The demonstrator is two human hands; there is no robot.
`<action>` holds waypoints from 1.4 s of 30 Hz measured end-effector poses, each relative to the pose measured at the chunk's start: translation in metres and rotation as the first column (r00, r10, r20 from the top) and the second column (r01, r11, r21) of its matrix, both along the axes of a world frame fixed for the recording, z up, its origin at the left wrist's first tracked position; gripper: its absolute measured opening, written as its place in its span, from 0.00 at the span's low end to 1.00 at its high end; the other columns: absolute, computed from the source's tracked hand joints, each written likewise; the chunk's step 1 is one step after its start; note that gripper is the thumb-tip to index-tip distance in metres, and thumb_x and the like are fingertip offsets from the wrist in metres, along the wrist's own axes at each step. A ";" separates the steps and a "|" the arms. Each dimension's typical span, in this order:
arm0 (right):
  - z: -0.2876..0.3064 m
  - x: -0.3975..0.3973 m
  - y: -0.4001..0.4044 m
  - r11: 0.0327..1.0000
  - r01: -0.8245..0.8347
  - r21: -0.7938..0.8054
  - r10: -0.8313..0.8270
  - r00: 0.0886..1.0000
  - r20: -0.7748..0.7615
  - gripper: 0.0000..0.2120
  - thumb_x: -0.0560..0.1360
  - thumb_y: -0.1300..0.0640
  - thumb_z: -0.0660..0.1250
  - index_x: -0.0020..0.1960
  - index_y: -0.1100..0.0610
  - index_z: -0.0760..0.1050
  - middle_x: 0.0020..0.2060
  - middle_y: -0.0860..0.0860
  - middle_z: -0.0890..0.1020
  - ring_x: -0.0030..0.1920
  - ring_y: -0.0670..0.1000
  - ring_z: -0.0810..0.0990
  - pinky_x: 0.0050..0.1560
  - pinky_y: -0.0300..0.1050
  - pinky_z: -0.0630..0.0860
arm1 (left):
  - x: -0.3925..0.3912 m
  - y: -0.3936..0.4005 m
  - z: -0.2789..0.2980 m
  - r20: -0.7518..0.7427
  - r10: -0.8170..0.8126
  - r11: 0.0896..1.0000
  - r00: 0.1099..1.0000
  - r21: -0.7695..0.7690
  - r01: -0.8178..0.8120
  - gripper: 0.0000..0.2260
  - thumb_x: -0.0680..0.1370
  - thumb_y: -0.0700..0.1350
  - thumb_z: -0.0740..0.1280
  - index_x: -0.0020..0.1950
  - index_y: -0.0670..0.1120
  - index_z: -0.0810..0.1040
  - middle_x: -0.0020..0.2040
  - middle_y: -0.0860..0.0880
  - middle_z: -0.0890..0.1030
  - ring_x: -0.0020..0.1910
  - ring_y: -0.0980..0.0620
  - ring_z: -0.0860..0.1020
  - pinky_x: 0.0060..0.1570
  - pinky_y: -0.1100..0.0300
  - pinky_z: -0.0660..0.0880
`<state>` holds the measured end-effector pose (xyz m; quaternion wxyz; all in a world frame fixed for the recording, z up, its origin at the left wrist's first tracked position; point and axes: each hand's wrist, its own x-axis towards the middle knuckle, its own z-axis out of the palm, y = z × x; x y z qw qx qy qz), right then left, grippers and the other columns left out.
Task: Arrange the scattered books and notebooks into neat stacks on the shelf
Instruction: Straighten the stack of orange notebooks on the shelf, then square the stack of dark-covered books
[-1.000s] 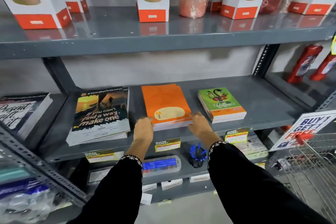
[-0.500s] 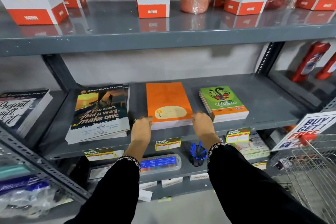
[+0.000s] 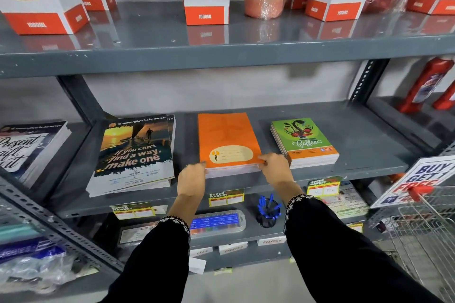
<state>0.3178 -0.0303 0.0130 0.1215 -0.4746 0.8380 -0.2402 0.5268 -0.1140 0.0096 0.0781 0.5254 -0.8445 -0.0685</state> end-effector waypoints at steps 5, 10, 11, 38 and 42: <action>0.002 0.000 0.002 0.997 -0.066 0.049 0.070 0.992 -0.102 0.15 0.78 0.59 0.63 0.63 0.58 0.78 0.60 0.57 0.81 0.59 0.58 0.79 0.61 0.49 0.76 | 0.001 -0.003 -0.001 0.090 -0.036 0.999 0.995 -0.037 0.040 0.11 0.80 0.41 0.60 0.61 0.45 0.76 0.53 0.43 0.83 0.51 0.43 0.82 0.50 0.53 0.79; 0.002 -0.001 0.003 0.988 -0.124 0.095 0.140 0.973 -0.183 0.15 0.79 0.57 0.62 0.63 0.58 0.77 0.59 0.57 0.81 0.57 0.57 0.80 0.59 0.49 0.77 | 0.001 -0.002 -0.001 0.185 -0.065 0.996 0.981 -0.051 0.075 0.13 0.80 0.41 0.61 0.64 0.44 0.73 0.54 0.43 0.83 0.51 0.45 0.82 0.49 0.54 0.79; 0.002 -0.001 0.004 0.988 -0.125 0.096 0.141 0.971 -0.190 0.15 0.79 0.57 0.62 0.63 0.58 0.77 0.59 0.57 0.81 0.57 0.57 0.80 0.58 0.49 0.77 | 0.001 -0.001 -0.001 0.196 -0.067 0.995 0.978 -0.058 0.080 0.13 0.80 0.41 0.61 0.64 0.44 0.73 0.54 0.43 0.83 0.51 0.45 0.82 0.49 0.55 0.79; 0.005 0.223 -0.061 0.982 -0.173 0.080 0.188 0.946 -0.263 0.31 0.74 0.54 0.62 0.74 0.59 0.59 0.66 0.59 0.70 0.66 0.60 0.68 0.68 0.53 0.67 | 0.243 -0.069 0.007 -0.218 0.161 0.984 0.963 0.107 -0.140 0.31 0.74 0.46 0.70 0.74 0.43 0.63 0.75 0.41 0.64 0.72 0.43 0.66 0.68 0.50 0.68; -0.004 0.248 -0.063 0.968 -0.165 0.189 0.201 0.961 -0.189 0.30 0.74 0.55 0.63 0.74 0.58 0.59 0.67 0.60 0.70 0.67 0.61 0.68 0.68 0.55 0.69 | 0.264 -0.077 0.002 -0.317 0.200 0.965 0.927 0.227 -0.131 0.26 0.73 0.45 0.73 0.69 0.44 0.71 0.63 0.39 0.78 0.61 0.40 0.76 0.58 0.51 0.75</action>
